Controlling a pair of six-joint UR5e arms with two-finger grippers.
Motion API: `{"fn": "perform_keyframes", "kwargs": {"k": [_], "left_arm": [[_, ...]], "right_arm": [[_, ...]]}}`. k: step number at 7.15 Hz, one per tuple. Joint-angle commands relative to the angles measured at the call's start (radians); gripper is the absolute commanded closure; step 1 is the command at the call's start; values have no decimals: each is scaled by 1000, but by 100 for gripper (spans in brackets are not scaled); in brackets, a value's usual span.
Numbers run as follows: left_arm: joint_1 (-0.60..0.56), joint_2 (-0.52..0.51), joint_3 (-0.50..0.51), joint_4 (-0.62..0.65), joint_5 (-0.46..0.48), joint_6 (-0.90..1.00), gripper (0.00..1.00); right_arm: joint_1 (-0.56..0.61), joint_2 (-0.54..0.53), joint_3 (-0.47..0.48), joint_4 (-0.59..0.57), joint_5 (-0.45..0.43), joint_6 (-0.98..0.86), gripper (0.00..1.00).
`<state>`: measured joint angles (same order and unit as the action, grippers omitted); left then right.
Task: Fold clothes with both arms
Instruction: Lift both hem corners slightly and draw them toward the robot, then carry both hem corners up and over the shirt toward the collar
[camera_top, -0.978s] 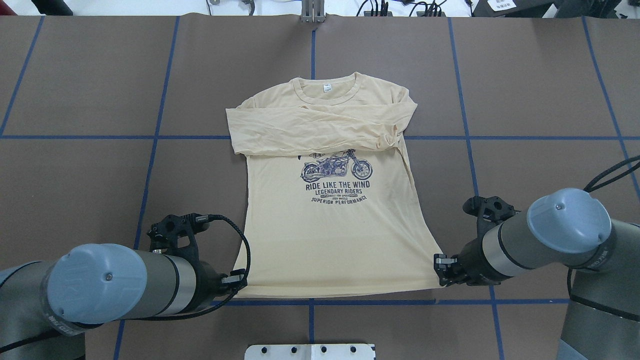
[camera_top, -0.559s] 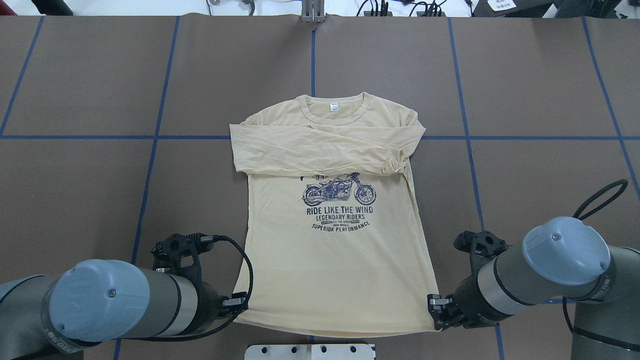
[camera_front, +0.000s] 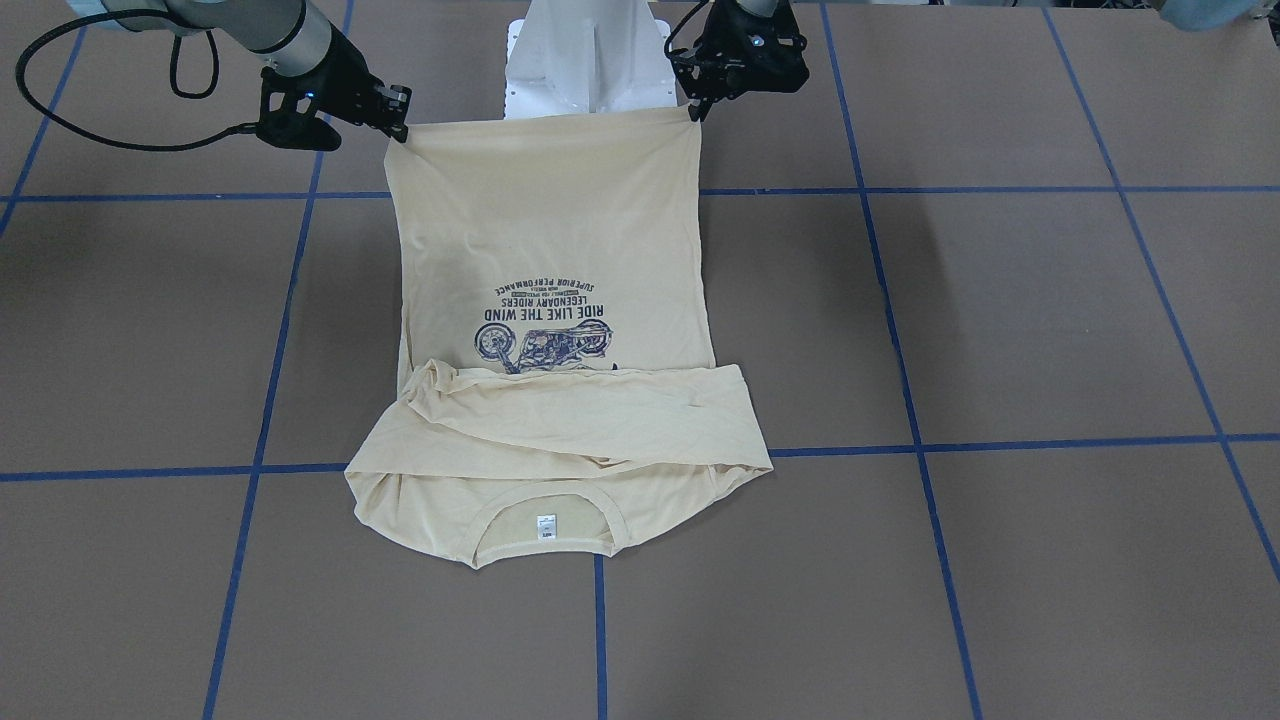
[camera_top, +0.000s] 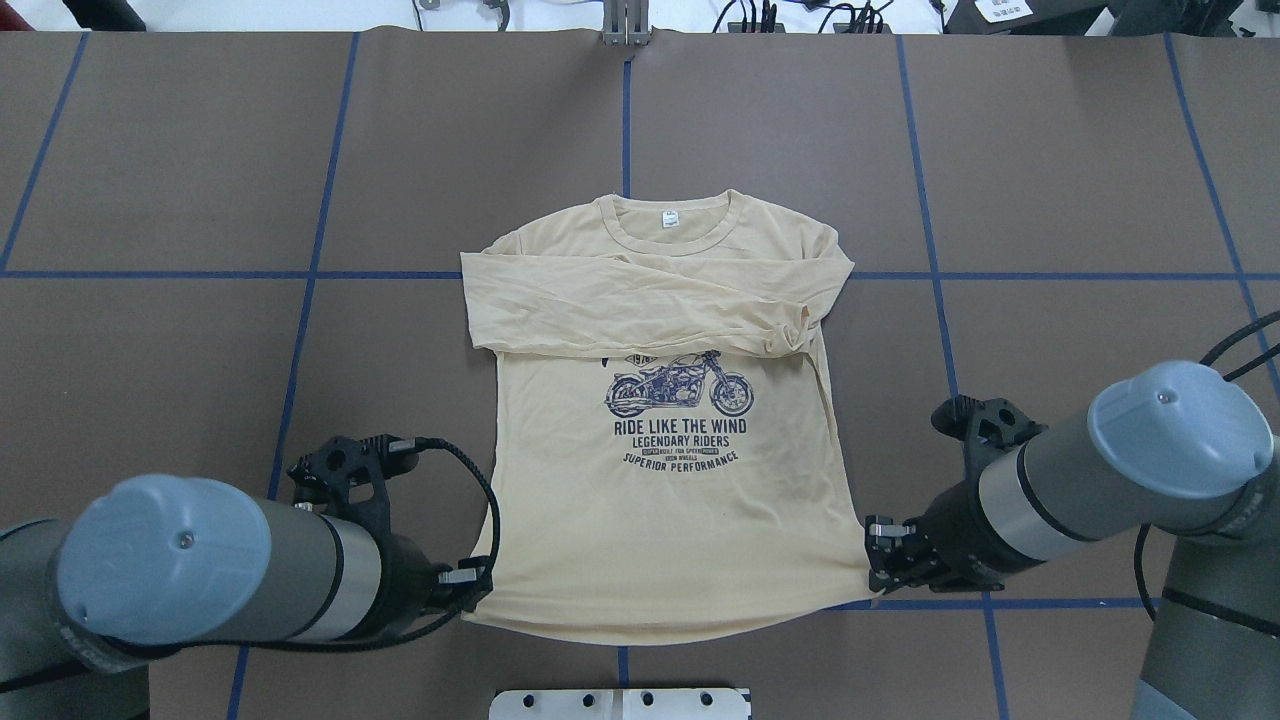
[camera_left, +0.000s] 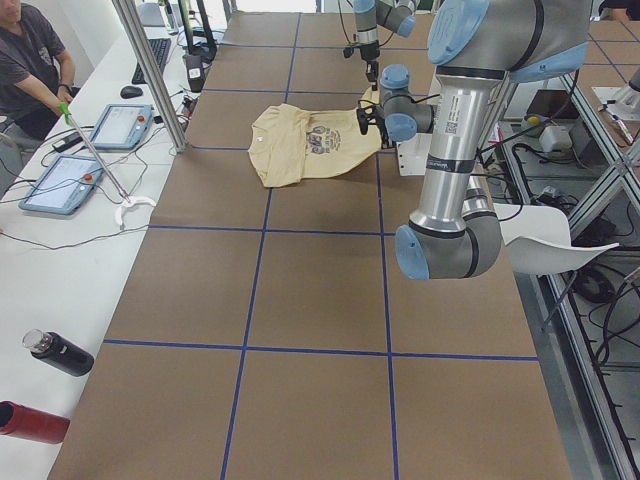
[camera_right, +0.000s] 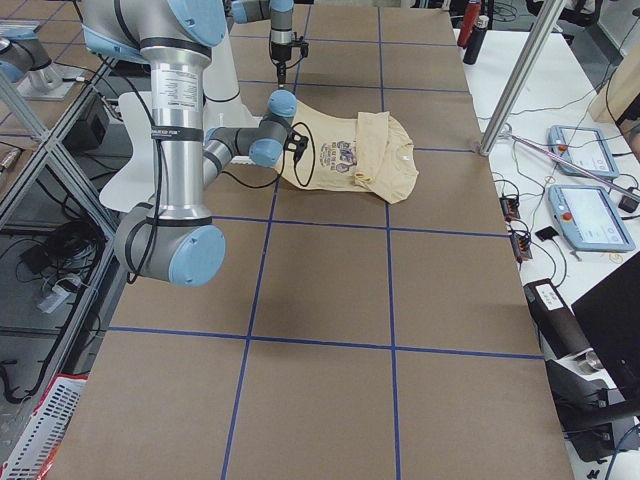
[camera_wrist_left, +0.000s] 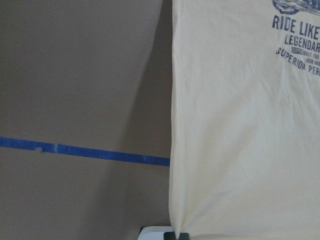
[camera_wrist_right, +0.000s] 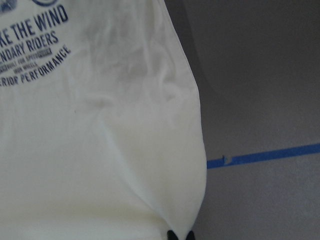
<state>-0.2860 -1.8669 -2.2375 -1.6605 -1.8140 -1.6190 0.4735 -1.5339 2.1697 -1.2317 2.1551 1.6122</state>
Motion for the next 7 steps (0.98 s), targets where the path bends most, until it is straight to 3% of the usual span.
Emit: {"fn": "perform_keyframes", "kwargs": {"k": [1, 4, 6, 7], "left_arm": [[-158, -37, 34, -1, -60, 77, 100], [-298, -162, 230, -37, -62, 82, 100], [-350, -169, 356, -154, -62, 114, 100], [-370, -170, 364, -156, -62, 143, 100]], "right_arm": [[130, 116, -78, -8, 2, -1, 100], [301, 282, -259, -5, 12, -5, 100], [348, 327, -345, 3, 5, -35, 100], [352, 346, -381, 3, 0, -52, 100]]}}
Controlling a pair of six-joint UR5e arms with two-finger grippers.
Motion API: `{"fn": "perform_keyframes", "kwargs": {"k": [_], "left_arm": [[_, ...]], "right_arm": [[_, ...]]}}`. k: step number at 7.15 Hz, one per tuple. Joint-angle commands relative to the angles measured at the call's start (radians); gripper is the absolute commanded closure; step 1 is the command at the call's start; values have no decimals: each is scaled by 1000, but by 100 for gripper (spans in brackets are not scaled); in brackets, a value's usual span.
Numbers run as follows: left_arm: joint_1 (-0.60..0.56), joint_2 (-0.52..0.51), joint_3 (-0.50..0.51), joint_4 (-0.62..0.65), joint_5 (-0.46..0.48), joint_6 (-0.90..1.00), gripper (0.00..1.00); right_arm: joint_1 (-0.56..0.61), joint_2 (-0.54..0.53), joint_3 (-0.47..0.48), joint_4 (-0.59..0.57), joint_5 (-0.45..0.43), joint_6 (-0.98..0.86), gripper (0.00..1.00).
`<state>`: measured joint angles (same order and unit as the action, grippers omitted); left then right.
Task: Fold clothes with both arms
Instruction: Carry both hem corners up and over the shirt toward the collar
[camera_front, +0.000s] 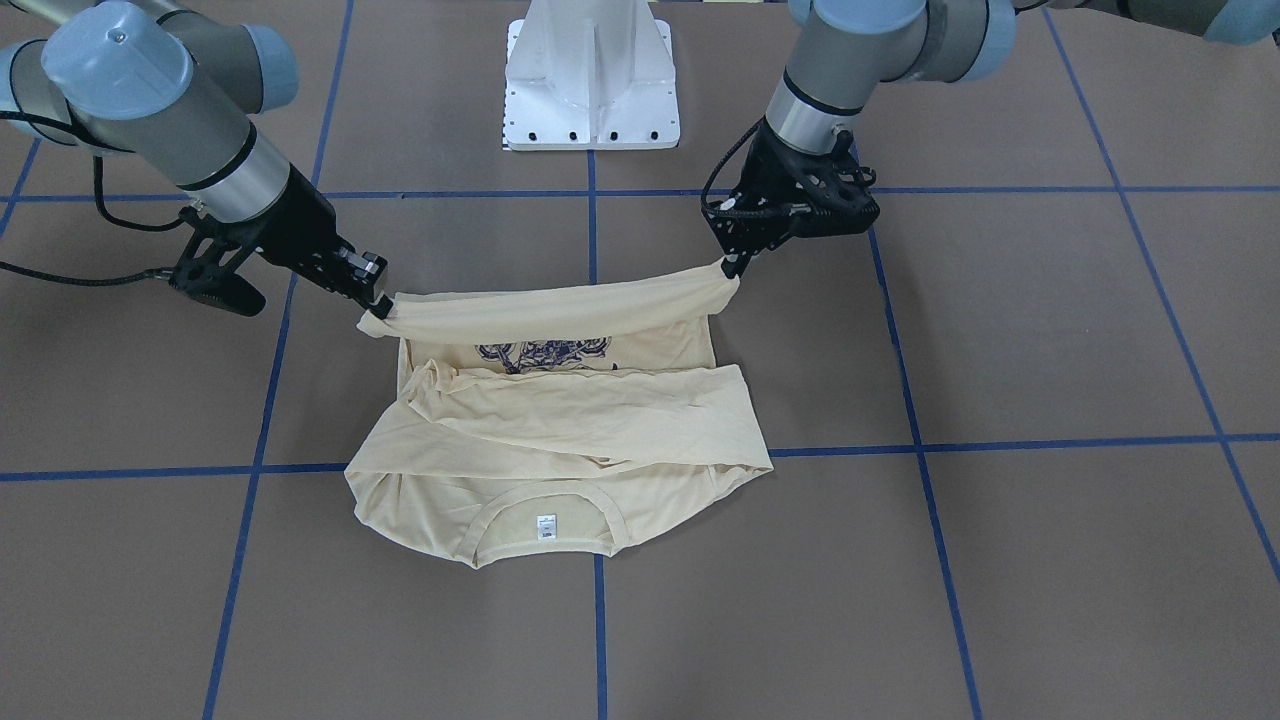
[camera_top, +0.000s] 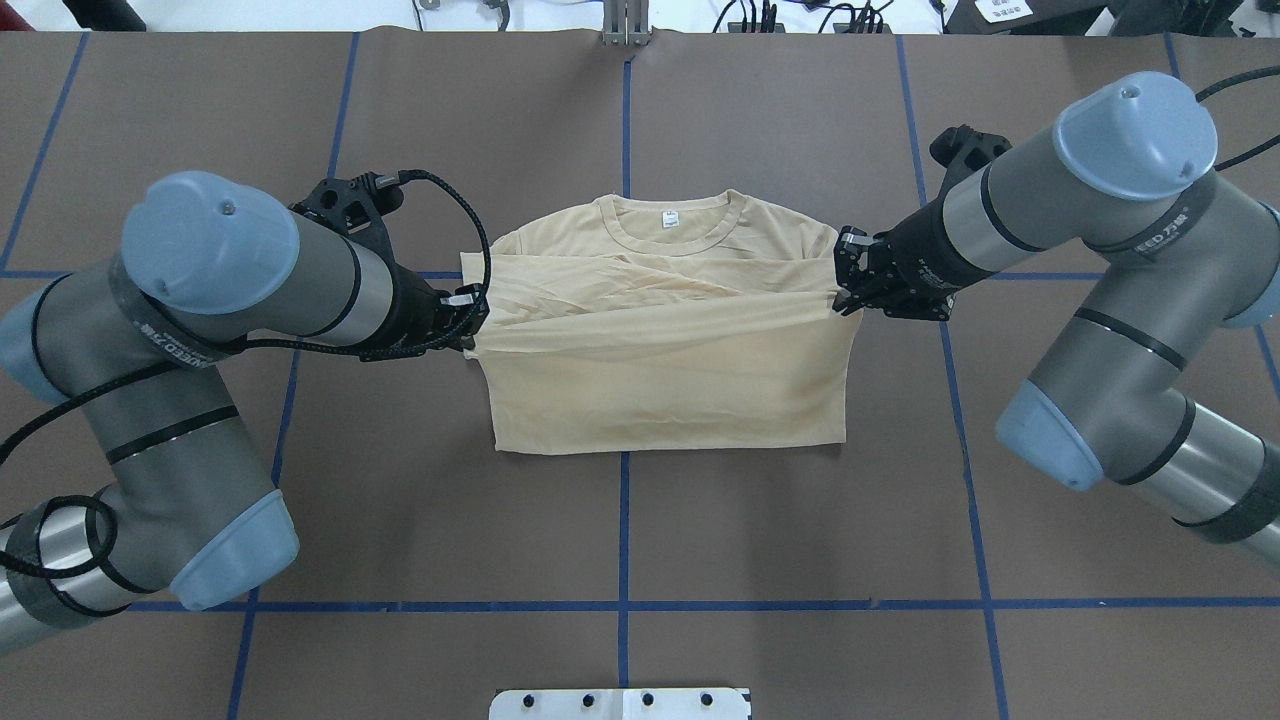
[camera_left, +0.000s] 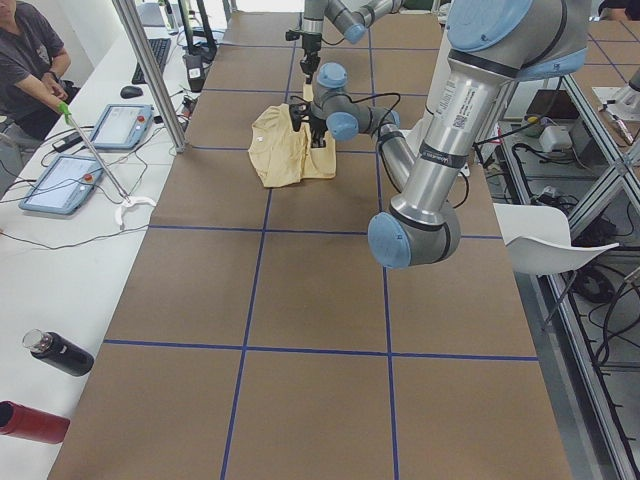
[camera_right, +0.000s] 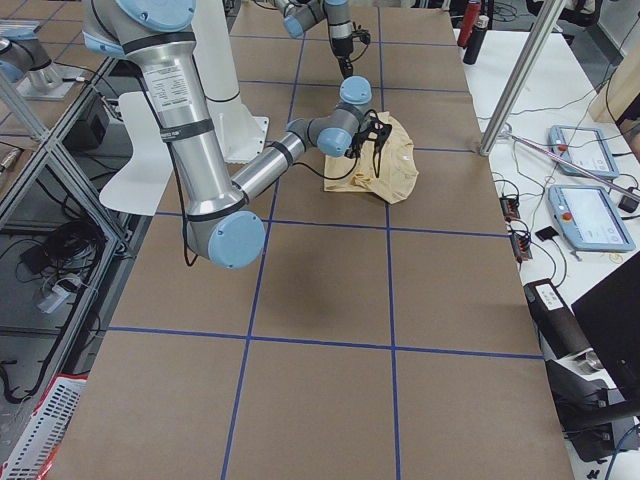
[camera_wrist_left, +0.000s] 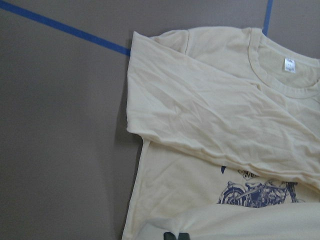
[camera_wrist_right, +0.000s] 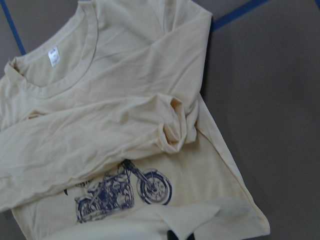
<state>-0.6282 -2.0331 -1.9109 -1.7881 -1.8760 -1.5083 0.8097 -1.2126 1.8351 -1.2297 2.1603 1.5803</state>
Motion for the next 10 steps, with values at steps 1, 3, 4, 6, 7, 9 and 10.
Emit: {"fn": "perform_keyframes", "kwargs": {"k": [1, 3, 4, 6, 7, 9, 10], "left_arm": [[-45, -12, 35, -25, -2, 34, 100], [-86, -25, 15, -17, -47, 33, 100], [-109, -35, 29, -19, -58, 34, 100], [-133, -96, 152, -33, -52, 66, 100], [-133, -120, 230, -69, -51, 65, 100], [-131, -166, 413, -225, -43, 50, 100], [-128, -182, 503, -311, -4, 34, 100]], "right_arm": [[19, 40, -63, 1, -7, -22, 100], [60, 57, -63, 1, -5, -23, 100], [68, 62, -68, 1, -7, -38, 100], [74, 121, -155, 2, -10, -81, 100], [72, 154, -216, 7, -29, -86, 100], [69, 191, -362, 129, -46, -86, 100], [65, 214, -451, 200, -48, -85, 100]]}}
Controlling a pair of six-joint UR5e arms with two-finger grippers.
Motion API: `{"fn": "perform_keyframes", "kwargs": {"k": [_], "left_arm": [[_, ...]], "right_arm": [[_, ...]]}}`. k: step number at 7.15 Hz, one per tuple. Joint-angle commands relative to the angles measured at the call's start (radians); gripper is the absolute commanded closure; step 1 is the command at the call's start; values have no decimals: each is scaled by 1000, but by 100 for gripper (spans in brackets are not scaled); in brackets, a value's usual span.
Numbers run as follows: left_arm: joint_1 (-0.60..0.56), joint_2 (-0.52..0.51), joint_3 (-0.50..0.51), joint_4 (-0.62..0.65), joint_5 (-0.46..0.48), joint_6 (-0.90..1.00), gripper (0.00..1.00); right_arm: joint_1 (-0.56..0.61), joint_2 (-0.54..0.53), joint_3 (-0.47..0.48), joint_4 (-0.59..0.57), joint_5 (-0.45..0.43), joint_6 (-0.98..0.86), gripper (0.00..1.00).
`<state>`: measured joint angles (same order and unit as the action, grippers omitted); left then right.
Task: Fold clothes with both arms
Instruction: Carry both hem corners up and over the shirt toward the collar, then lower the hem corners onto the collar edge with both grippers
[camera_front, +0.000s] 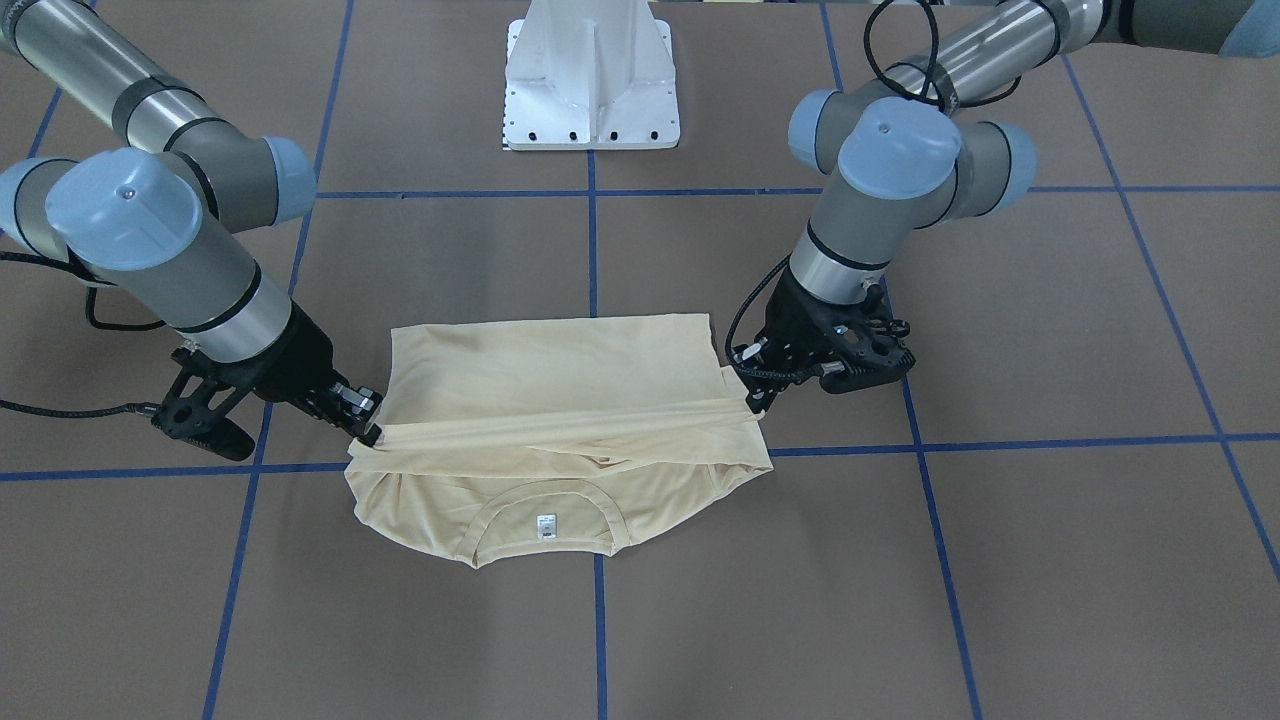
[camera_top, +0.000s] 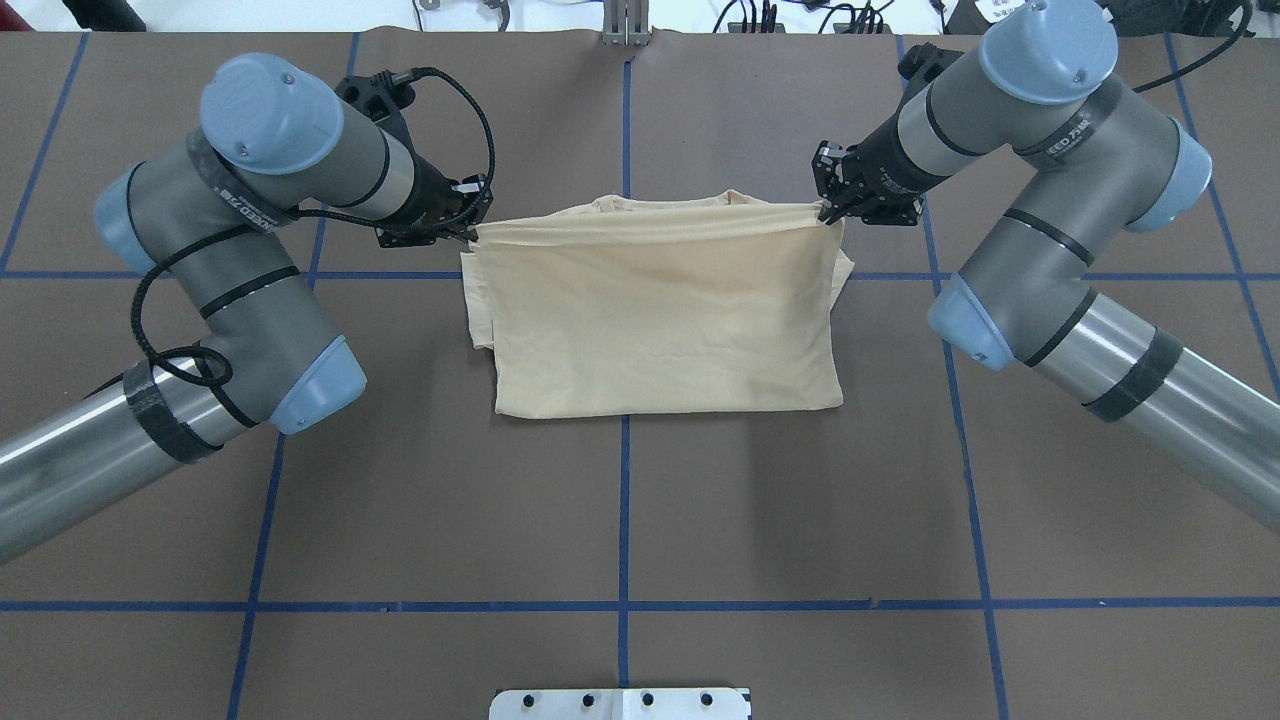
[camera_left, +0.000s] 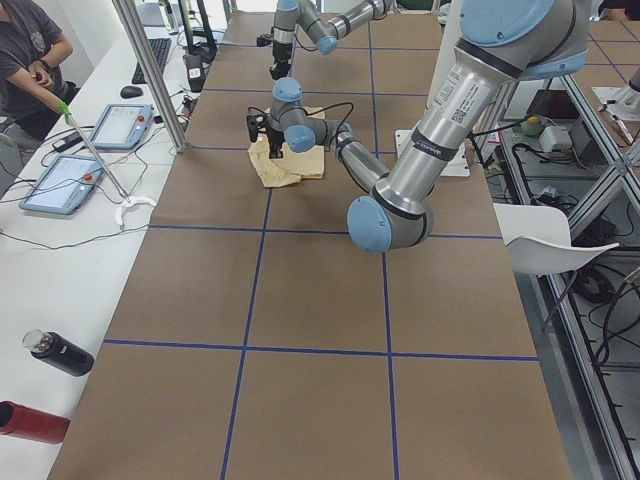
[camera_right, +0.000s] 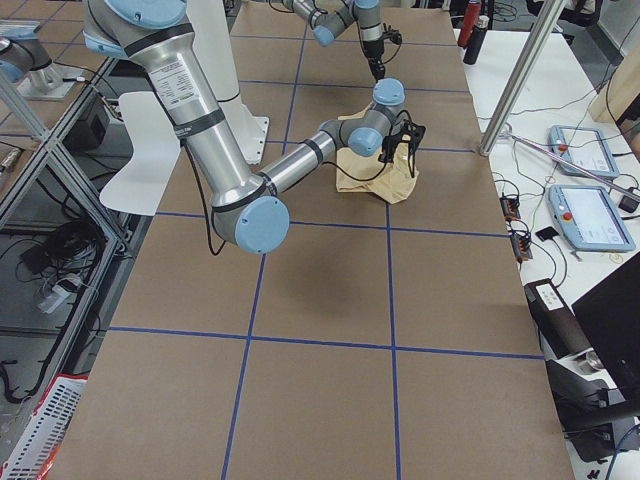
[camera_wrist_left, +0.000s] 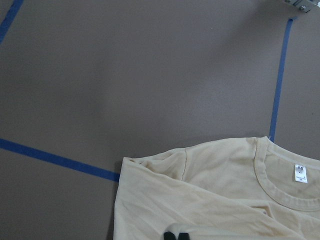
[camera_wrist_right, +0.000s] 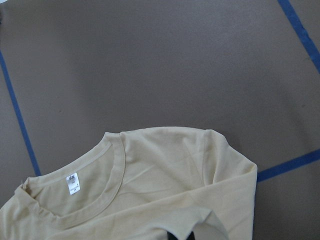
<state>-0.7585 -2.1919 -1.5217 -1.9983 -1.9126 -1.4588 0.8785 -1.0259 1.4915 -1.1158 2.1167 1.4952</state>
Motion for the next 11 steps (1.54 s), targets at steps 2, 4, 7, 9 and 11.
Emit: {"fn": "perform_keyframes", "kwargs": {"k": [2, 4, 7, 9, 11], "left_arm": [[17, -46, 230, -204, 38, -29, 100], [39, -106, 271, -206, 38, -32, 100], [45, -154, 324, -206, 38, -52, 100], [27, -151, 324, -208, 38, -48, 100], [-8, -152, 325, -208, 38, -41, 100]], "right_arm": [[-33, 91, -238, 119, -11, -1, 100], [-49, 112, -255, 119, -15, -1, 100], [-44, 113, -255, 120, -15, -1, 100], [-20, 115, -255, 120, -15, 0, 100], [0, 118, -258, 119, -15, 0, 100]]}}
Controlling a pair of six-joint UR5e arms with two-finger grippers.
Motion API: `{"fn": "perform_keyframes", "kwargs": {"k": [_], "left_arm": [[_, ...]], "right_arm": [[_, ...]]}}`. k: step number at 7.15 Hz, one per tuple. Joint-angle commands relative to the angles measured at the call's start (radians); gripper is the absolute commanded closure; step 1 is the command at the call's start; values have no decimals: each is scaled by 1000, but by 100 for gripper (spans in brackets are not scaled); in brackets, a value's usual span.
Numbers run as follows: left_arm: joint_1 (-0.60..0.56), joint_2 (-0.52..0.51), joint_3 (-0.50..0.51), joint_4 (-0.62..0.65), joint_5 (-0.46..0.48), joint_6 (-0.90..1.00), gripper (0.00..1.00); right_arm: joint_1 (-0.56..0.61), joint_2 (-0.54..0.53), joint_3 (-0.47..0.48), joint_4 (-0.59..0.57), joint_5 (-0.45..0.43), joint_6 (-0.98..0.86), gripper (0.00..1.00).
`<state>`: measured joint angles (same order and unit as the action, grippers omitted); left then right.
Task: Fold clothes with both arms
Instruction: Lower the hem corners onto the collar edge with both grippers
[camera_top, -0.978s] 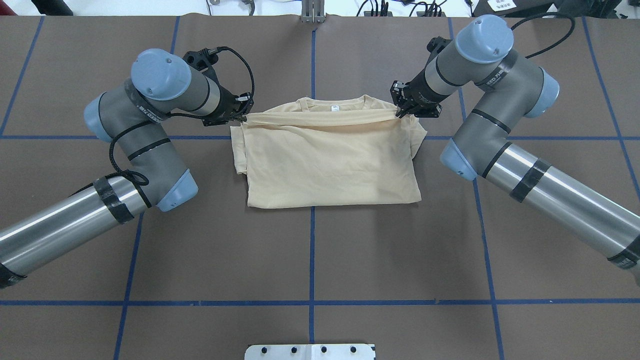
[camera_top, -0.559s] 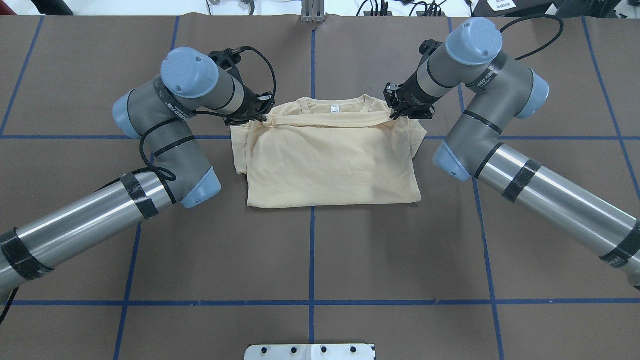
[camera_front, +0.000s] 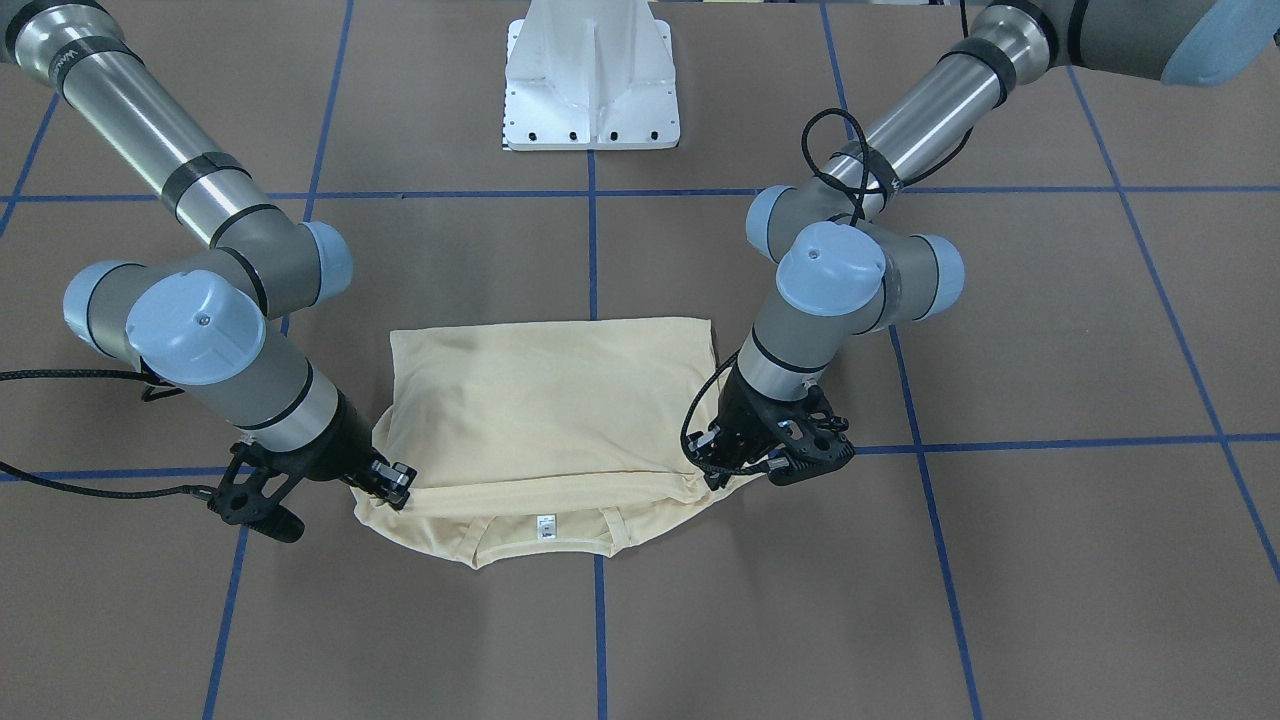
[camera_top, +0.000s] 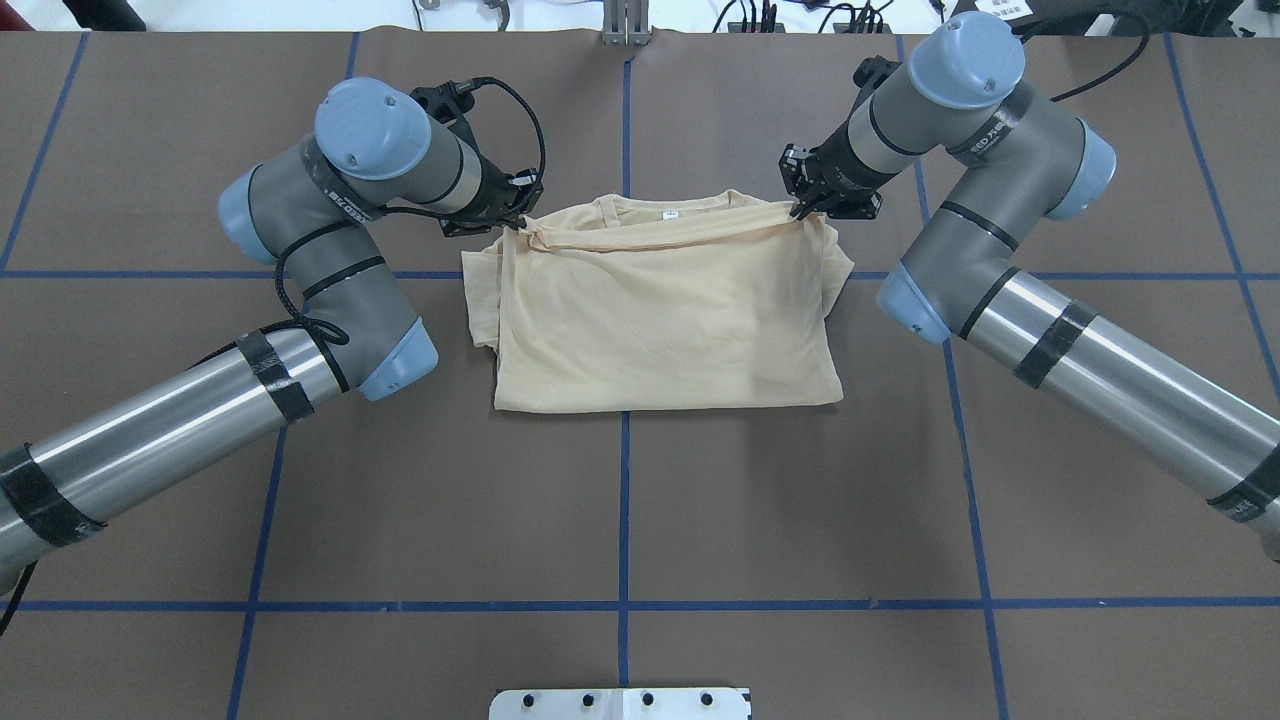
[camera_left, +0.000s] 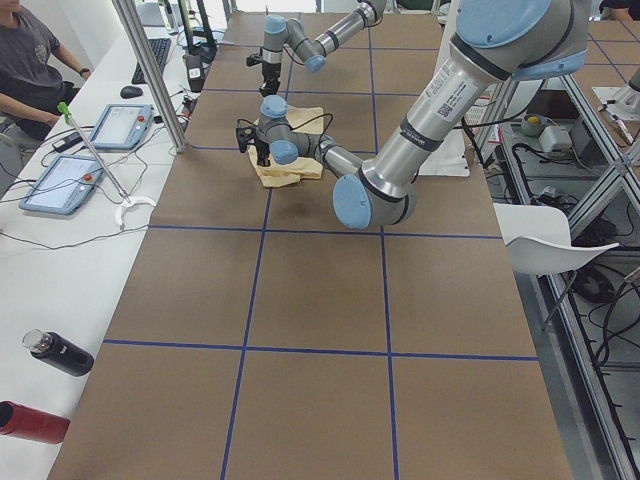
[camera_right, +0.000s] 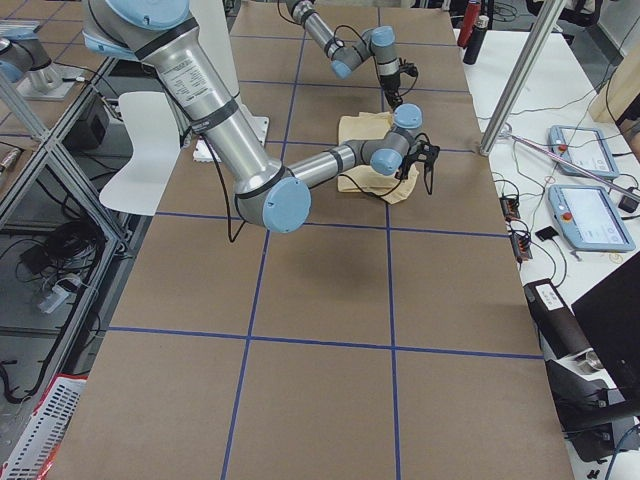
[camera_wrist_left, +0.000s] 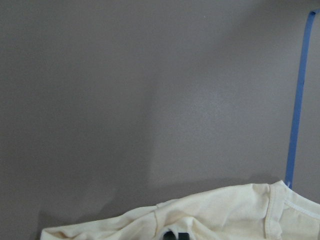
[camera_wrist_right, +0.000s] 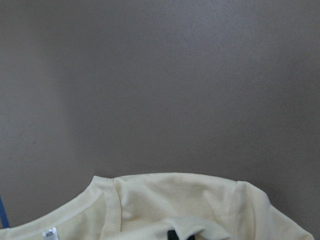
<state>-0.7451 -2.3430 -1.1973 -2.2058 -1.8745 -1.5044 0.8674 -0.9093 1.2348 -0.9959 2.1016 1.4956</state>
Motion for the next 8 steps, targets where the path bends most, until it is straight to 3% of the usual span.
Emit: {"fn": "perform_keyframes", "kwargs": {"k": [1, 8], "left_arm": [[-43, 1, 2, 3, 0, 35, 100], [-46, -9, 24, 1, -2, 27, 100]], "right_arm": [[12, 1, -2, -1, 0, 0, 100], [15, 12, -29, 0, -15, -1, 100]]}}
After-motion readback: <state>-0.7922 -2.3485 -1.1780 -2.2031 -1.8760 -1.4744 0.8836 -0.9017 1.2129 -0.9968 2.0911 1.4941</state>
